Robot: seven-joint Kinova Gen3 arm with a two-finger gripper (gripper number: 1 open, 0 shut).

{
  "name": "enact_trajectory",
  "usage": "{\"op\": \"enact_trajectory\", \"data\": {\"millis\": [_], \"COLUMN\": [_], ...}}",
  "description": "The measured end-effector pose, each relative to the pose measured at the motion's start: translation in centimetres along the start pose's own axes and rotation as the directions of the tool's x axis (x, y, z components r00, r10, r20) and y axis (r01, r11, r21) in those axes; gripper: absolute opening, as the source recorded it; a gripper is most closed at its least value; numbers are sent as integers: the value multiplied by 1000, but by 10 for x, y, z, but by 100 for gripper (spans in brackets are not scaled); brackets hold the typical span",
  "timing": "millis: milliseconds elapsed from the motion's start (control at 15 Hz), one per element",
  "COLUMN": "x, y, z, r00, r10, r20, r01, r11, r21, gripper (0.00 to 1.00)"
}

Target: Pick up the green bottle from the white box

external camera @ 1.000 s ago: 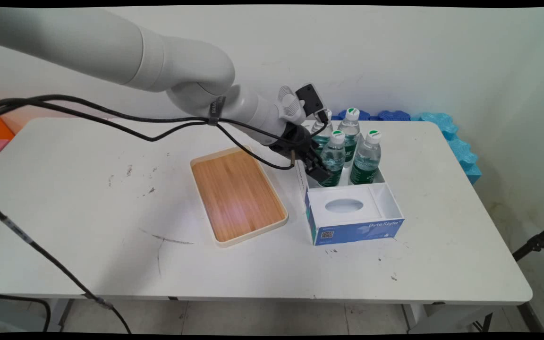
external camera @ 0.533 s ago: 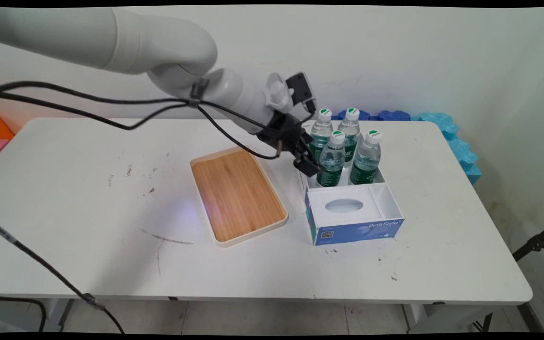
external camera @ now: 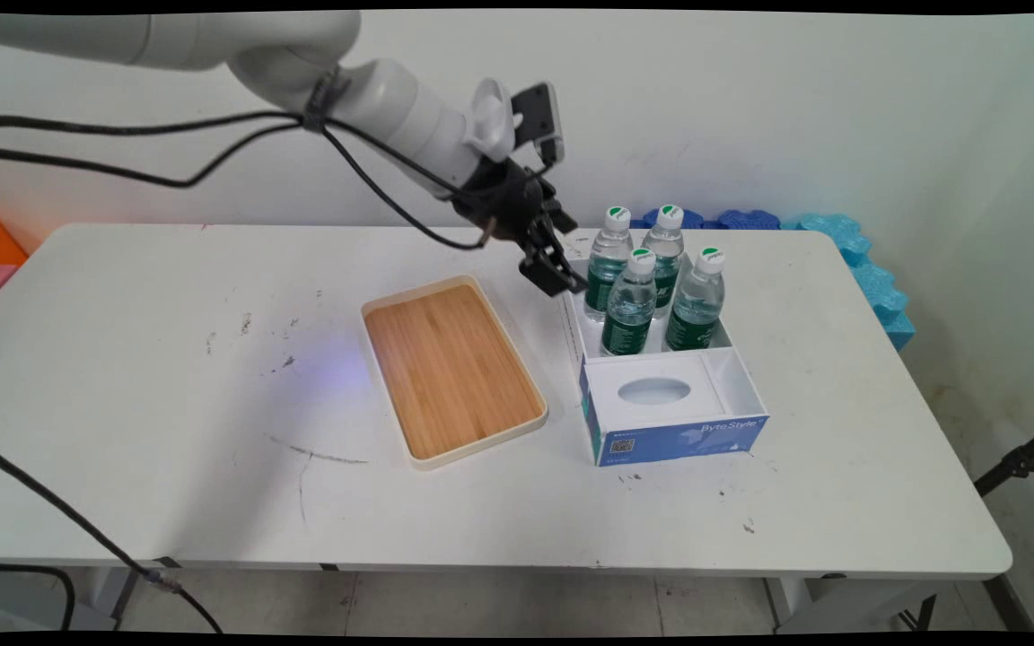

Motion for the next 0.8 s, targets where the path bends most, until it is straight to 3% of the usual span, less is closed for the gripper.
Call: {"op": "enact_trajectory", "data": {"millis": [400,800], "x": [3,6], "y": [-38,-62], "z": [-18,2], "r00": [994,985], "r10": [108,170], "r20": [11,16], "r01": [-108,-170], "r11": [994,985], "r21": [-3,-21], "gripper": [100,100]}}
